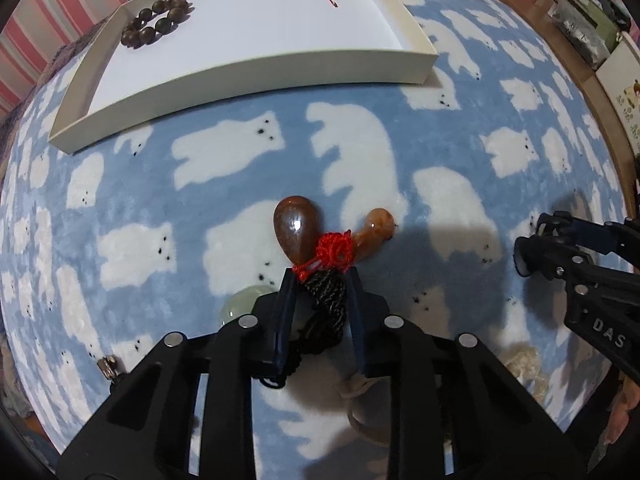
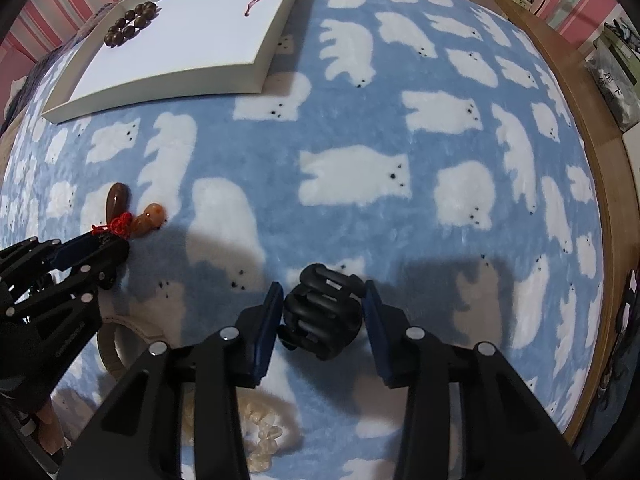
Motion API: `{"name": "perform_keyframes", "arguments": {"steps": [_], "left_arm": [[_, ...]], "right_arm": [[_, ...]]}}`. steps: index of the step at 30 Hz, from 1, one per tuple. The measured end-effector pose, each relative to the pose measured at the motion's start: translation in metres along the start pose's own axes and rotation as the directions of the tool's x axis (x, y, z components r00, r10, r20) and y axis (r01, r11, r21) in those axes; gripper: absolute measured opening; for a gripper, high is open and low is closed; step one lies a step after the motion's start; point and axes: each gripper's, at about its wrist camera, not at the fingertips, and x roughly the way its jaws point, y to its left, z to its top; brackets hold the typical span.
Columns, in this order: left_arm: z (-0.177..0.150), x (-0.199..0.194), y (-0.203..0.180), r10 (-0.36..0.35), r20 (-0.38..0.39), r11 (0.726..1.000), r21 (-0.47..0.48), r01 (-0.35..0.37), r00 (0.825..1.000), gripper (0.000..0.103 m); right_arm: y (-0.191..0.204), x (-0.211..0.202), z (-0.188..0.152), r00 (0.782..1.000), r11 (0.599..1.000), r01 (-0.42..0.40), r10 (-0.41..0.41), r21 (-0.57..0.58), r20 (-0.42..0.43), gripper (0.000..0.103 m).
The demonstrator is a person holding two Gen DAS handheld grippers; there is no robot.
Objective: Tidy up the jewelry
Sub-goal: 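Grasp the jade pendant cord with left tool while right tool grasps the black claw clip, then carry pendant and claw clip into the tray and open both tools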
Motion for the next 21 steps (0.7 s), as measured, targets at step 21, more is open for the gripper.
{"name": "perform_keyframes", "arguments": {"steps": [21], "left_arm": [[0.002, -0.023, -0.003, 0.032, 0.059, 0.999, 0.029, -0.034, 0.998, 0.020]], "right_arm": [[0.002, -0.005, 0.006, 1.000, 1.000, -0.017, 0.018, -0.008, 0.021, 0.039]]}}
